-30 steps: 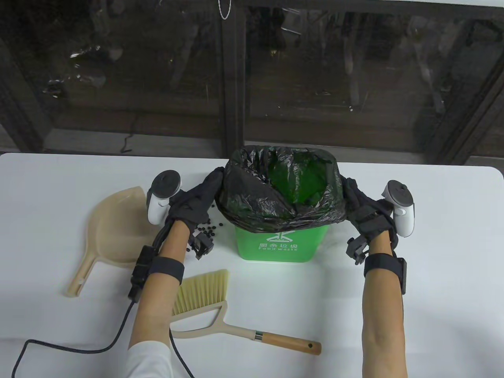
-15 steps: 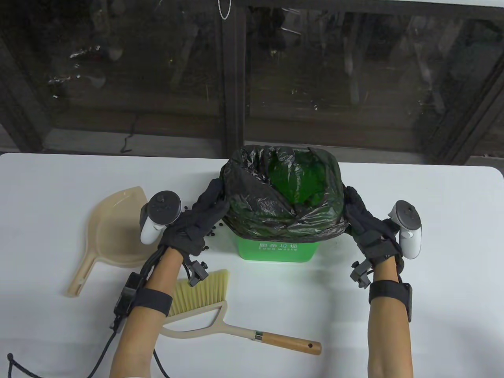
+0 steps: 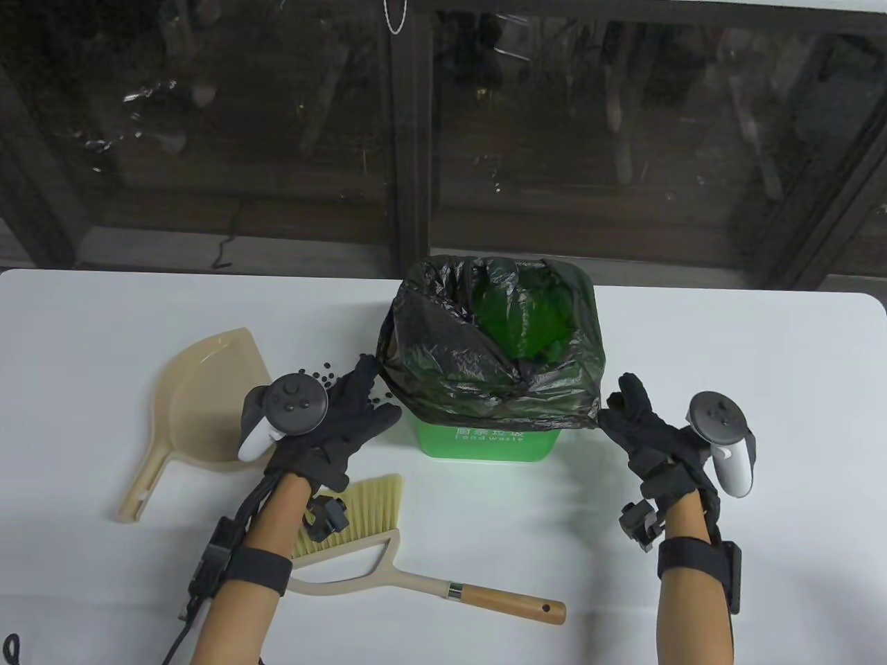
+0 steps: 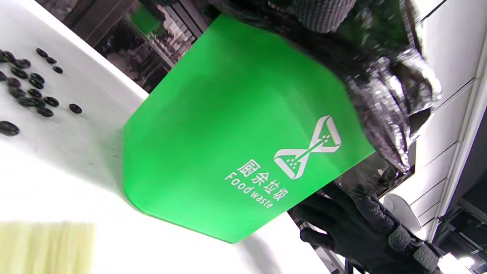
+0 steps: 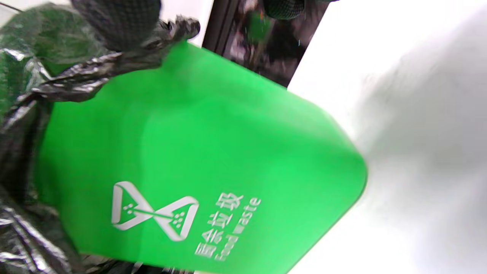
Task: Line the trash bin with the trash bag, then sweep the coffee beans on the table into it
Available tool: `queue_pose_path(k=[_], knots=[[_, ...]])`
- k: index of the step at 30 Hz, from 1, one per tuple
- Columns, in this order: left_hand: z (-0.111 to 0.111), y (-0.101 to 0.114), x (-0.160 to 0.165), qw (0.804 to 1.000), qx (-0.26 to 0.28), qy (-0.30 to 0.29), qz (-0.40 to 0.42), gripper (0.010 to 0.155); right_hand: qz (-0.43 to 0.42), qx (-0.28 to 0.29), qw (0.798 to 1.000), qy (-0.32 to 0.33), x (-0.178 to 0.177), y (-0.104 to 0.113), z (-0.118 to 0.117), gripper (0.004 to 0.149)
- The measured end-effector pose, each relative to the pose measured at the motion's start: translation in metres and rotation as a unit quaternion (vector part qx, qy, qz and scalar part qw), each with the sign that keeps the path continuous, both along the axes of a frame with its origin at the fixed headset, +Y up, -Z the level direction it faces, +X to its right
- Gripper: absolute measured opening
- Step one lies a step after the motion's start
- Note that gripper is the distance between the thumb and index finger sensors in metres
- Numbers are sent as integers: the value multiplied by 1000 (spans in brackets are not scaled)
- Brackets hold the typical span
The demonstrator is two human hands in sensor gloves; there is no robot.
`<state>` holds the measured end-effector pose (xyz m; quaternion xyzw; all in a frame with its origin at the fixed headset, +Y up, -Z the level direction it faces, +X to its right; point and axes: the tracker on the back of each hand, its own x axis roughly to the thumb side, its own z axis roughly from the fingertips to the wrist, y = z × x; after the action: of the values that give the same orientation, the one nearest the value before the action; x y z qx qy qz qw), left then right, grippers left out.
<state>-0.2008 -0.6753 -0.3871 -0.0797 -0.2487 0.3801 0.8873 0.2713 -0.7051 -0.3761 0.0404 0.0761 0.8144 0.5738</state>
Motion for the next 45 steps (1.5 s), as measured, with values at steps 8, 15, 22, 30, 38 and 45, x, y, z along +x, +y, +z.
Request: queue_pose_path(k=[8,15,22,30,38,45], knots=[[48,3,-42,998,54,33,-17,83,69,41,996,-38,3,15,48,89],[81,-2,-80,991,91,66,-68,82,207,33,977,20,-31,13,70,91],[101,-1,-107,974,137,105,-150,82,291,43,951,94,-82,2,75,92],[107,-8,-110,953,167,116,-224,81,351,66,918,171,-136,-13,74,92],[107,-20,-105,944,176,97,-260,80,411,85,876,240,-167,-25,84,93],[109,-23,-103,940,175,88,-279,80,449,93,844,278,-182,-30,93,94]])
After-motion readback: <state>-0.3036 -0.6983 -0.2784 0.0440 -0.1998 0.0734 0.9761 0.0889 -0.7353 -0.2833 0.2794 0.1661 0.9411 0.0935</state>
